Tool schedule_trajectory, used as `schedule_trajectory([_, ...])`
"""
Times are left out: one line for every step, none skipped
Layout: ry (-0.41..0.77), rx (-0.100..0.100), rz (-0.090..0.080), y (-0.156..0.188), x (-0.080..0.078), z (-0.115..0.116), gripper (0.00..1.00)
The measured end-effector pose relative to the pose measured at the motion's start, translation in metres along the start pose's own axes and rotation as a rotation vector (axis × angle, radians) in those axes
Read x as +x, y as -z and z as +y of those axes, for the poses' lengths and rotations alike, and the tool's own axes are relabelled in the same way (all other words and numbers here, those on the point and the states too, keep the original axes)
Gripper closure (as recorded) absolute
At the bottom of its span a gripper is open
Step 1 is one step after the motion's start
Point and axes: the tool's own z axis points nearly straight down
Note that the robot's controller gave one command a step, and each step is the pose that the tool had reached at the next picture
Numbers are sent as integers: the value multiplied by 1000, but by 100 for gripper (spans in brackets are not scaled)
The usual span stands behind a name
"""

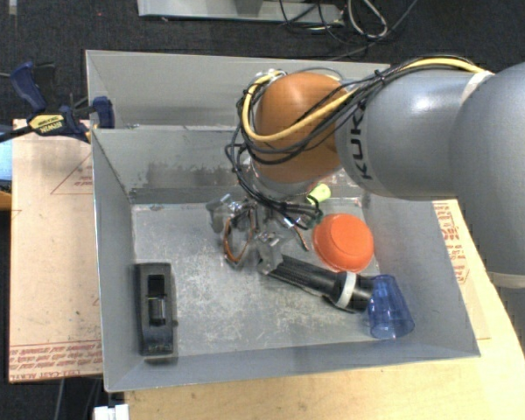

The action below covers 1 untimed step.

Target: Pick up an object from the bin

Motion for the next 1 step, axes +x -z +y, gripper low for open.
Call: schedule_trajectory([15, 0, -4, 53, 5, -8, 0])
